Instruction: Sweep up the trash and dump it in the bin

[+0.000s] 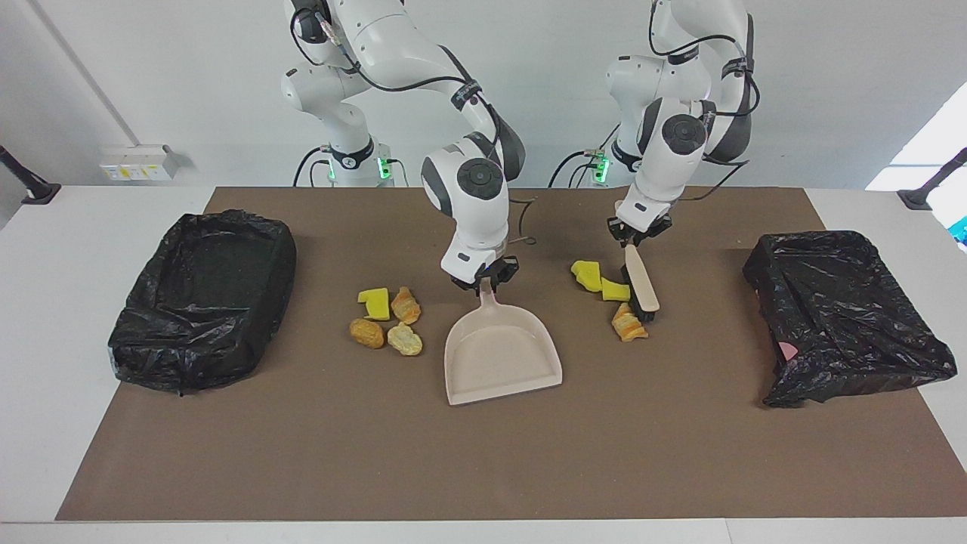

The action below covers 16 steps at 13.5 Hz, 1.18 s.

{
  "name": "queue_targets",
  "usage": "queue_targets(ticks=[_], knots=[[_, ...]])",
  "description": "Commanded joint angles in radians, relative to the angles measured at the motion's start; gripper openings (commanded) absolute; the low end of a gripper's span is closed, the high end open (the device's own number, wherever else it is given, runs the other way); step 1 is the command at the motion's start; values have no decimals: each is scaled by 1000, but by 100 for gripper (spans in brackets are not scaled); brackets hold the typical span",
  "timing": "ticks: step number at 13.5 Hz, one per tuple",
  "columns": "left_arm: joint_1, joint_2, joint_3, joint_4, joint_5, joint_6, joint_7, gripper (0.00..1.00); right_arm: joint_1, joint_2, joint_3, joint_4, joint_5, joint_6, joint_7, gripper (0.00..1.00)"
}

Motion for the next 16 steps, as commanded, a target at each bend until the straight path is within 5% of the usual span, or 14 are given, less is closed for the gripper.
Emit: queue_targets(ticks=[1, 4, 8, 12, 16], knots=[[4, 46, 12, 65, -11, -33, 0, 0, -21, -9, 8, -6, 115, -24, -170, 0], [55, 51, 10, 60, -3, -21, 26, 0, -38, -31, 2, 1, 105, -59, -273, 0], [75, 45, 10, 46, -2, -12, 64, 0, -96, -103, -2, -2, -13, -186, -676, 0], [73, 38, 9, 35, -2, -10, 66, 0, -77, -129, 3, -32, -200, -153, -980, 0], [56, 51, 7, 25, -3, 17, 47, 0, -17, -132, 9, -91, -214, -122, -998, 0]])
